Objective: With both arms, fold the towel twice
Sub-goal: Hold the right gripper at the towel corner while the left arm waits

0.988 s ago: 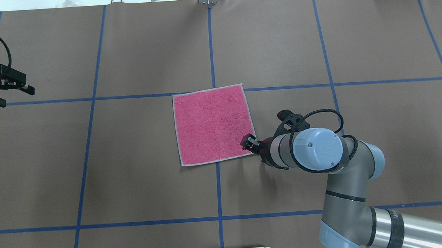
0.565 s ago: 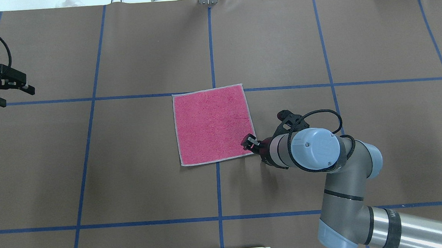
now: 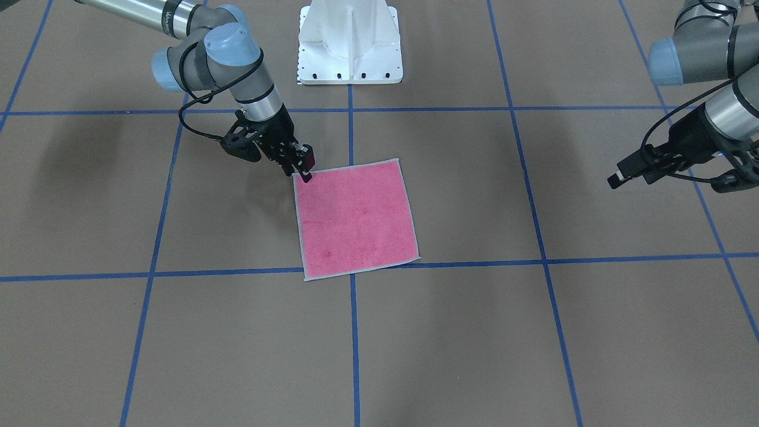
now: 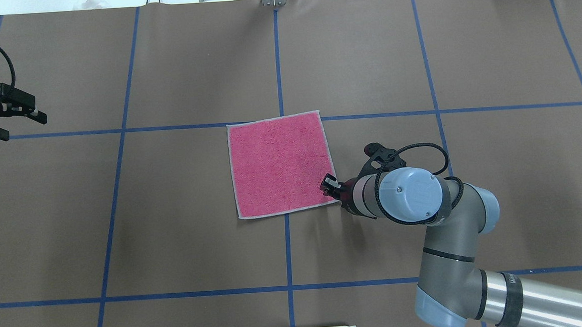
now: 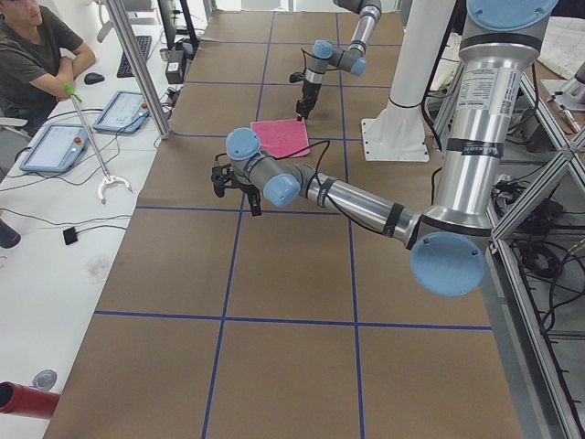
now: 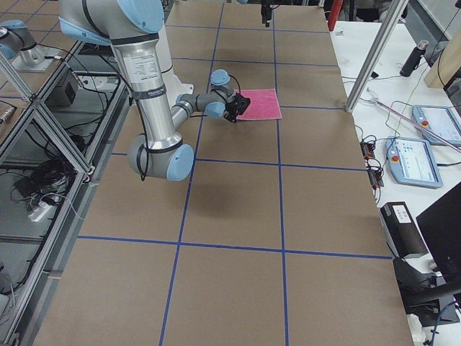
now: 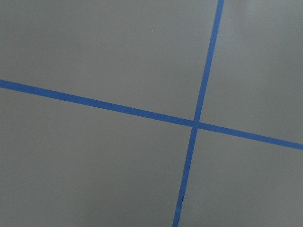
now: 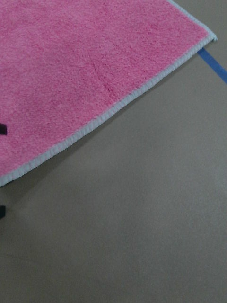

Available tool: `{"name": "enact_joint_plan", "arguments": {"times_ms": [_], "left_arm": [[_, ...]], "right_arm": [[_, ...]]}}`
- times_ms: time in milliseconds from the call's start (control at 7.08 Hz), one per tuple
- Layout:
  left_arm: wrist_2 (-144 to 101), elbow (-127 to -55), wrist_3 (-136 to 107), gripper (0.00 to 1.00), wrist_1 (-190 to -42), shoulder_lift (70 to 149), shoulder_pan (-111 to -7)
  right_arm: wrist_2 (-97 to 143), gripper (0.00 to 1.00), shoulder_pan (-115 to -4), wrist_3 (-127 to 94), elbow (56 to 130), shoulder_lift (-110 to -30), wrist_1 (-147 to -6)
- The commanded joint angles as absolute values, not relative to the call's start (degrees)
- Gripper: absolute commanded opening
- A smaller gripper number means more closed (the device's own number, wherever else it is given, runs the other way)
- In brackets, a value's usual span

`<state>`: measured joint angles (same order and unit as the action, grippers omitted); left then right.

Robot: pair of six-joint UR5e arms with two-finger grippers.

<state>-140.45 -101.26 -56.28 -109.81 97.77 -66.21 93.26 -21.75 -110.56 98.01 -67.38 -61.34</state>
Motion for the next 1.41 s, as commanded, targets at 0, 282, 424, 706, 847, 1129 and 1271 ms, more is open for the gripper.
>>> {"name": "enact_joint_plan", "arguments": {"times_ms": [0, 282, 424, 706, 847, 1129, 1271], "left_arm": [[-140.4, -101.6, -56.7, 1.00, -109.9, 97.7, -66.1], [-140.4, -101.6, -56.9, 1.00, -109.8, 97.7, -65.7], [-140.4, -101.6, -56.9, 1.00, -109.8, 97.7, -65.6], [-140.4, -101.6, -57.0, 1.00, -109.8, 97.7, -65.6], [-140.4, -101.6, -58.6, 1.00, -109.9, 97.9, -65.0], [-140.3, -101.6, -58.8, 1.00, -109.9, 98.2, -65.0], [-140.3, -101.6, -58.8, 1.00, -109.9, 98.2, -65.0]], "right_arm": [[93.2, 0.51, -21.9, -110.6, 98.0, -67.3, -61.4], [92.0, 0.45, -21.9, -110.6, 98.3, -67.3, -61.4], [92.0, 0.45, -21.9, -110.7, 98.5, -67.4, -61.4], [91.9, 0.43, -21.9, -110.7, 98.5, -67.7, -61.3], [91.9, 0.43, -21.9, -110.7, 98.5, -67.6, -61.4], [91.9, 0.36, -21.9, -110.7, 98.5, -67.7, -61.3], [91.9, 0.33, -21.9, -110.7, 98.6, -67.7, -61.3]]}}
